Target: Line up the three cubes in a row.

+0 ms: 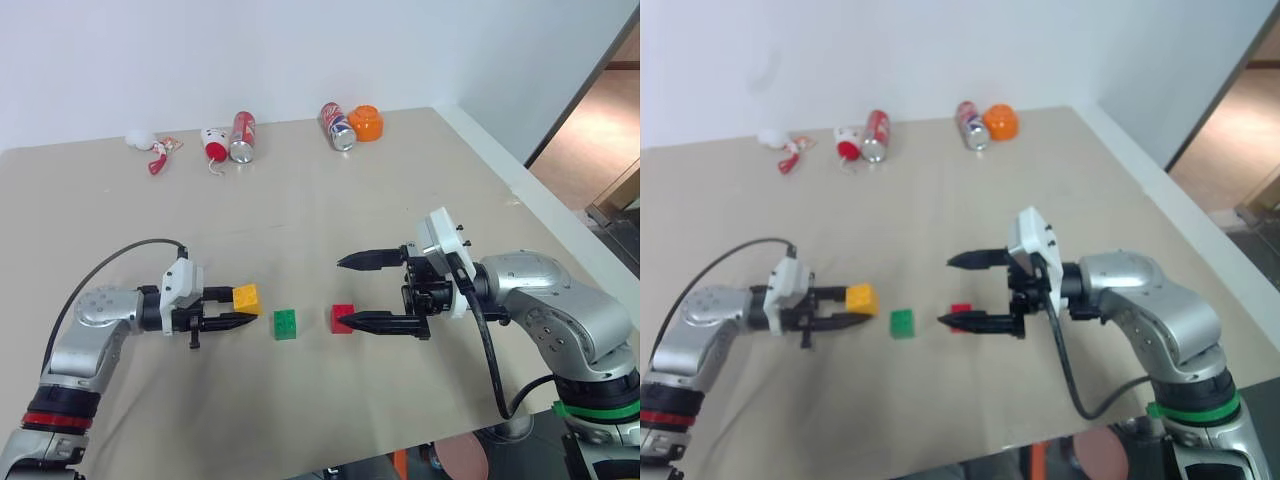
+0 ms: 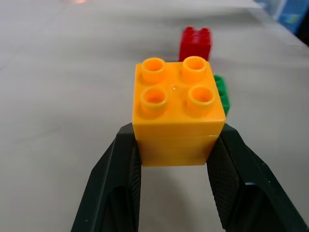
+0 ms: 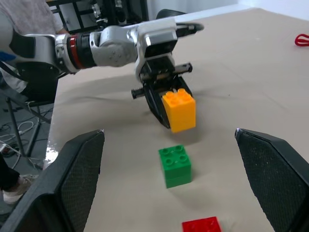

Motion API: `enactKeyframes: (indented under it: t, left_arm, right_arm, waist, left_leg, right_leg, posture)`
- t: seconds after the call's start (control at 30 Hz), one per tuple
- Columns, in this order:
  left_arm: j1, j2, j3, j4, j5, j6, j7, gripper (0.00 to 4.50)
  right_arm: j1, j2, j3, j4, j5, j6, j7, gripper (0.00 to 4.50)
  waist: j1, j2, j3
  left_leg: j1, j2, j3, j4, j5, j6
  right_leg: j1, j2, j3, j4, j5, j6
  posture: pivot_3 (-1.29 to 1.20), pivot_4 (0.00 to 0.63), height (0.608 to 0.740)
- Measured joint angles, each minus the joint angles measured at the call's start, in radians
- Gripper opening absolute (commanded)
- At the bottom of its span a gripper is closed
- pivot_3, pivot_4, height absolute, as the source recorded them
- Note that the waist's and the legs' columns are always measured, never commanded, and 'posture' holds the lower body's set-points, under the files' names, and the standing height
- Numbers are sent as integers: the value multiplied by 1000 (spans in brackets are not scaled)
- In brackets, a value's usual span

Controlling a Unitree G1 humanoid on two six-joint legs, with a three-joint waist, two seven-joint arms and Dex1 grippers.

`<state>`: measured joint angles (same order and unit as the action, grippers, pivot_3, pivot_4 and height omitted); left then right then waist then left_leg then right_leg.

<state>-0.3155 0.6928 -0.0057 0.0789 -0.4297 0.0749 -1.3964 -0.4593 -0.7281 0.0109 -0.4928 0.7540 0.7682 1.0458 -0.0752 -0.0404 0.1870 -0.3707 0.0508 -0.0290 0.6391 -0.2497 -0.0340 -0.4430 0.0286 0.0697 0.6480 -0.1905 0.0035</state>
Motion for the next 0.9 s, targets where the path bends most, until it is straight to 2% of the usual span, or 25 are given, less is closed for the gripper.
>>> enactKeyframes:
  t: [0.37,0.9]
  left_arm:
    - [-26,33,-28,31,17,21,-81,1316]
    - [63,50,-27,98,48,-37,-96,1316]
  right_arm:
    - [11,-6,-17,-24,31,12,-52,4500]
    - [28,-20,-17,-35,37,12,-67,4500]
  waist:
    - [0,0,0]
    - [1,0,0]
  left_leg:
    - [-1,0,0,0,0,1]
    - [0,0,0,0,0,1]
  right_leg:
    - [0,0,0,0,-1,0]
    - [0,0,0,0,-1,0]
  posture:
    - [0,150,740]
    - [0,150,740]
